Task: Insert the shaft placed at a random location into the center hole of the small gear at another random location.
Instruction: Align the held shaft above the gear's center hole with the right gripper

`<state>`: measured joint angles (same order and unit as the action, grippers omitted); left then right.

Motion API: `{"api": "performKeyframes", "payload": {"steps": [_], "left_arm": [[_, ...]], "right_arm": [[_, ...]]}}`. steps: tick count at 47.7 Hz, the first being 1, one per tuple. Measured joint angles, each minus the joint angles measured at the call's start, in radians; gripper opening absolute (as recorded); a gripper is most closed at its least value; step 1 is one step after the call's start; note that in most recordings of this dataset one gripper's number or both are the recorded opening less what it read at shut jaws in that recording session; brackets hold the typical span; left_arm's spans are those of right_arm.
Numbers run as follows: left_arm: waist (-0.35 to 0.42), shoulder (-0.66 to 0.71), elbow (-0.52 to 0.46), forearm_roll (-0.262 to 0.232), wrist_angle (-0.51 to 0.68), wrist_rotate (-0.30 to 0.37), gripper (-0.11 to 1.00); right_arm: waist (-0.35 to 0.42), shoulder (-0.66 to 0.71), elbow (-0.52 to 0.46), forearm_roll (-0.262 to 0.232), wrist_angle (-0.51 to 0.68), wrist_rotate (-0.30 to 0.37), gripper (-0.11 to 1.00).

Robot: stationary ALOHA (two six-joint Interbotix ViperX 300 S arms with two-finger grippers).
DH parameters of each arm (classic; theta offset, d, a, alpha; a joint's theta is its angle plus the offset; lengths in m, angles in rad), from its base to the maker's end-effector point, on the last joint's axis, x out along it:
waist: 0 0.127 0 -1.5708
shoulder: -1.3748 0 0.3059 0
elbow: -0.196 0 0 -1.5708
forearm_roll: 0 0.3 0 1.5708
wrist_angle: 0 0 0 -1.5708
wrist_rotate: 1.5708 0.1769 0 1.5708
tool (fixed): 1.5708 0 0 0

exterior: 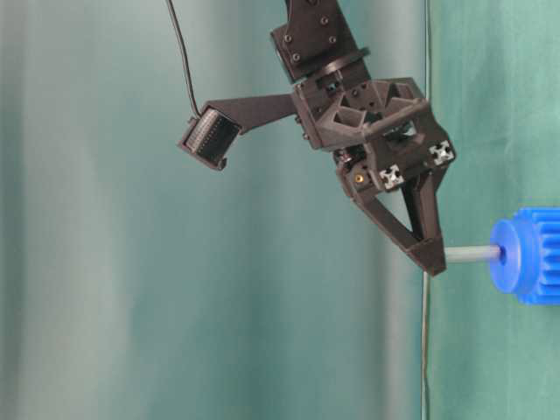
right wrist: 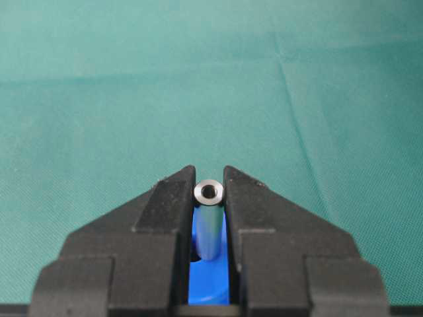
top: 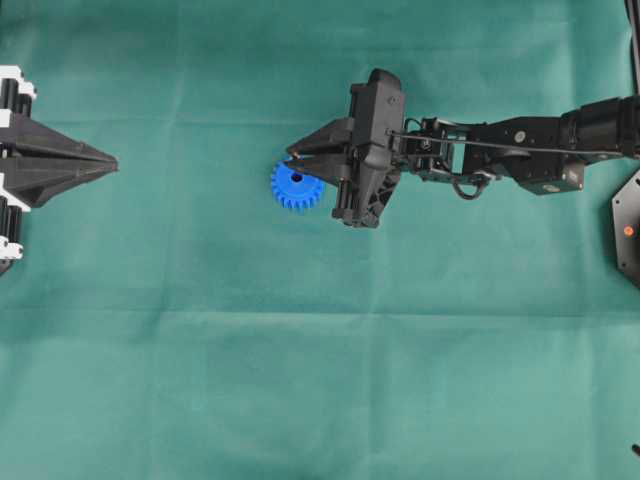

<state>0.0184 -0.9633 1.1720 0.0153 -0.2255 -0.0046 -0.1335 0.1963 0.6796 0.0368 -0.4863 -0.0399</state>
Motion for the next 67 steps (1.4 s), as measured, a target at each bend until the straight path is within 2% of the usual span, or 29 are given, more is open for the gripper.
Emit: {"api": "performKeyframes", "payload": {"steps": [28,67], "left_arm": [[0.000,0.002,0.000,0.002,0.000,0.000,0.00],[0.000,0.000,0.000,0.000,0.000,0.000,0.00]], "right_arm": [[0.018,-0.061,0.005,0.000,0.015,0.000,0.13],[0.006,0.000,0.003,0.003,-0.009,-0.002,0.13]]}}
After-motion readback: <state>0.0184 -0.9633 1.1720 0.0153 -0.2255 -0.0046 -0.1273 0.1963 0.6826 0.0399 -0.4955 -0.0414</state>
